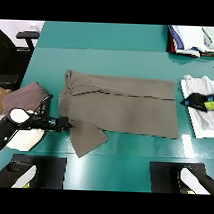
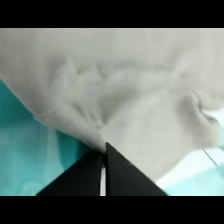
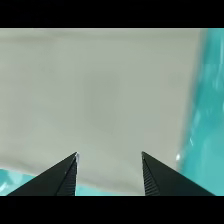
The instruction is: Fold the shirts.
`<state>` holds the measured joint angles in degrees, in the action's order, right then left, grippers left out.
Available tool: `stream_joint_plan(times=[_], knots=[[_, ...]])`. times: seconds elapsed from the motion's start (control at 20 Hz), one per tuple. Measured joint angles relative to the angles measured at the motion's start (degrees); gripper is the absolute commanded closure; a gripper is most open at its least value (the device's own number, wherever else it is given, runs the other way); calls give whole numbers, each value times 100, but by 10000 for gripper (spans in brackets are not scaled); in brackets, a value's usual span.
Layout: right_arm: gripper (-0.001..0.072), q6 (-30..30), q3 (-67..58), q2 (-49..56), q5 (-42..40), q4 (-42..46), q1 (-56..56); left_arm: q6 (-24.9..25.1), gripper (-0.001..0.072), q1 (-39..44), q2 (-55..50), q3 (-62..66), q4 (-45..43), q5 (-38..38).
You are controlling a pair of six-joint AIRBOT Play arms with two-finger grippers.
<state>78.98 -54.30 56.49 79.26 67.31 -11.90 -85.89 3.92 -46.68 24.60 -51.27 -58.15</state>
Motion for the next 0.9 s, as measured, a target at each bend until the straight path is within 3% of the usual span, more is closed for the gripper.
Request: stream_joint_plan(times=[0.05, 0.2, 0.35, 0.55, 0.65, 0.75, 0.9], knots=[[157, 0, 251, -48, 33, 107, -254, 22, 687, 2, 42, 107, -52, -50], [162, 0, 1147, -94, 31, 247, -1163, 52, 687, 0, 122, 385, -186, -146], [267, -37, 1880, 151, -57, 90, -1766, 70, 687, 0, 155, 522, -258, -212], [289, -138, 2345, 535, -245, -334, -1797, 85, 686, 0, 168, 581, -317, -251], [529, -162, 2385, 695, -409, -463, -1552, 85, 687, 0, 168, 592, -352, -275], [691, -184, 2323, 785, -566, -490, -1237, 83, 688, 0, 168, 614, -407, -389], [696, -199, 2063, 669, -684, -275, -852, 55, 688, 0, 286, 680, -671, -769]])
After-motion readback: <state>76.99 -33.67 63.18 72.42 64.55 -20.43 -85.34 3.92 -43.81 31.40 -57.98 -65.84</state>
